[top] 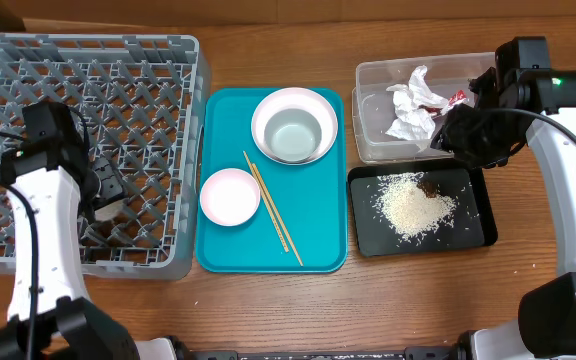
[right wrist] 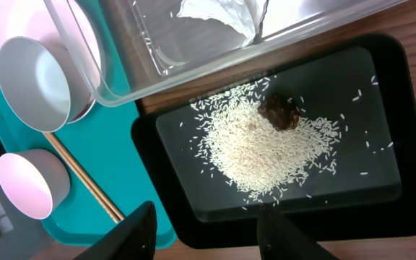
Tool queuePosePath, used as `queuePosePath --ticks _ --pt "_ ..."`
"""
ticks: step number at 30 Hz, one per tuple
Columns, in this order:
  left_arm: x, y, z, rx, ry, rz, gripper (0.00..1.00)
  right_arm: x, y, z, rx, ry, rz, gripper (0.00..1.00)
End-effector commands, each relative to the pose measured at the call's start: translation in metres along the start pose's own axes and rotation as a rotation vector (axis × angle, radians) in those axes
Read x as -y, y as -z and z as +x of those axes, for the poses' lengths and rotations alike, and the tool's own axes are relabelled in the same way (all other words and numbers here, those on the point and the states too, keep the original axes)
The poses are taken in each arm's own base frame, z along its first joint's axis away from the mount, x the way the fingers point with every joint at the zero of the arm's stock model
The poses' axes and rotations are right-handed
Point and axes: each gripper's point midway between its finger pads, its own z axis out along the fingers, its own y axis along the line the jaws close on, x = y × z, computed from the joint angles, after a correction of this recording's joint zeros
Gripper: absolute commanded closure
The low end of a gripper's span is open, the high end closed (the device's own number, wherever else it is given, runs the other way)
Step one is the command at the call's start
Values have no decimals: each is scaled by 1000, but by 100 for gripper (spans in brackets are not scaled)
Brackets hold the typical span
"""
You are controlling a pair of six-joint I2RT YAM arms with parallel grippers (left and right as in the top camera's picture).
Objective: Sort waste into correct bins and load items into the dishwasher
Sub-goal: 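Place the white cup into the dish rack with the left gripper, then move the left gripper to the pink saucer and grasp its rim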
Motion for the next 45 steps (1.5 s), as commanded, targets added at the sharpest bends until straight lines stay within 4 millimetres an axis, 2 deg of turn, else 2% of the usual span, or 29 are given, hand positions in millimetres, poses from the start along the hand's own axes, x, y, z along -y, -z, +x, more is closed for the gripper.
queuePosePath --ticks 1,4,9,13,20,23,26,28,31,33,36,39,42,45 --pt "-2 -13 0 -42 20 -24 32 -3 14 0 41 19 -5 53" --pt "-2 -19 2 -59 17 -27 27 -3 14 1 40 19 -5 53" --pt "-2 -20 1 -60 17 -30 25 -3 14 1 39 18 -5 53" --pt "-2 -20 1 -59 16 -28 0 -2 14 1 37 18 -4 53" --pt "8 -12 -2 -47 25 35 0 -2 14 2 33 17 -3 53" --pt "13 0 -9 -18 26 70 0 -2 14 2 33 16 -3 53" --pt "23 21 -15 31 19 149 0 -2 13 2 33 17 -3 53" --pt "39 39 -18 71 -9 252 0 -2 13 2 35 17 -3 52" --pt "76 74 -18 151 -109 457 0 -3 14 0 40 19 -5 52" --pt "100 96 -14 199 -189 559 0 -3 14 0 41 19 -5 46" --pt "128 114 -2 240 -304 598 0 -3 13 0 40 19 -5 45" --pt "161 117 17 228 -426 602 0 -3 14 1 40 19 -5 44" --pt "190 112 40 208 -547 561 0 -3 13 1 40 18 -5 44" --pt "215 104 60 176 -650 532 0 -2 13 1 37 17 -4 30"
